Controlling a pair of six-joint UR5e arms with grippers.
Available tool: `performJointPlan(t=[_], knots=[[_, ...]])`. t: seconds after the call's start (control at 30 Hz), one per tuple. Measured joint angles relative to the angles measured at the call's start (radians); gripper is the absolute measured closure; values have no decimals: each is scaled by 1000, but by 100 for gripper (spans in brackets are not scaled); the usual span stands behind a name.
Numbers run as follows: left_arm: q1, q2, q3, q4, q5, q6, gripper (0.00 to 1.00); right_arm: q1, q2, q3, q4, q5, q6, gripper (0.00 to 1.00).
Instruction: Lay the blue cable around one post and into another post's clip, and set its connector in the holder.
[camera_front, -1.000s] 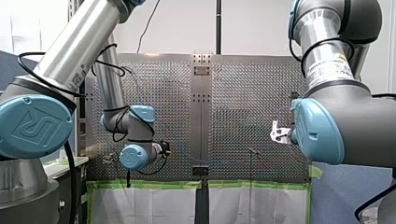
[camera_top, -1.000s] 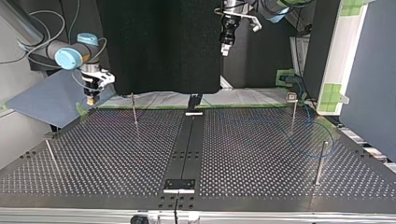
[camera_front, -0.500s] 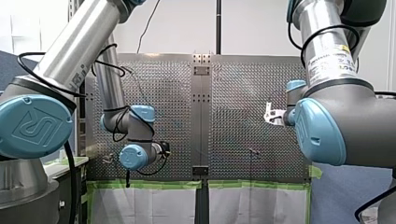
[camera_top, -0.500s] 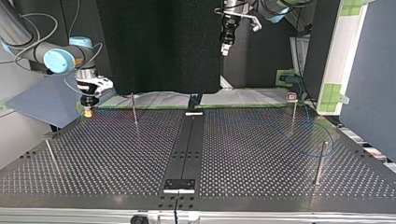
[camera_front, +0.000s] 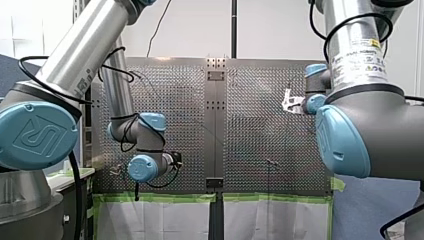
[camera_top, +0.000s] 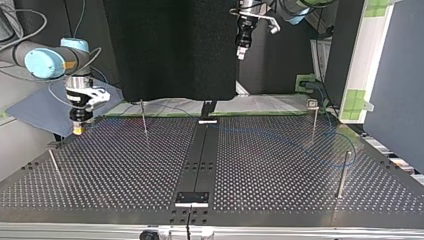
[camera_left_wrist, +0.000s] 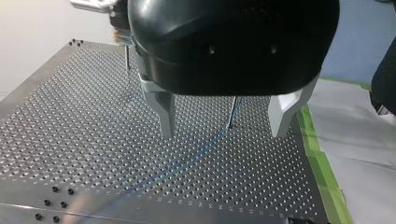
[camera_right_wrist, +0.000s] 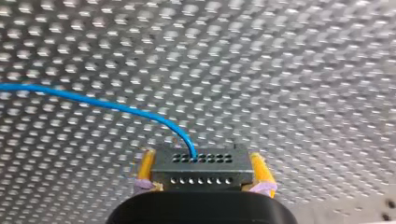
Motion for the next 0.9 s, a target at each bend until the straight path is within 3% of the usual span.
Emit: performJointPlan(t=[0.3,0.4,0.63,0.9], knots=[[4,0,1,-1,-1,2,0,-2,-81,-15,56,39,-6,100],[5,0,0,-1,-1,2,0,-6,-99,-15,73,55,-18,100],[9,0,0,-1,0,2,0,-17,-104,-12,85,68,-35,100],[12,0,0,-2,0,5,0,-46,-85,17,55,90,-37,100]])
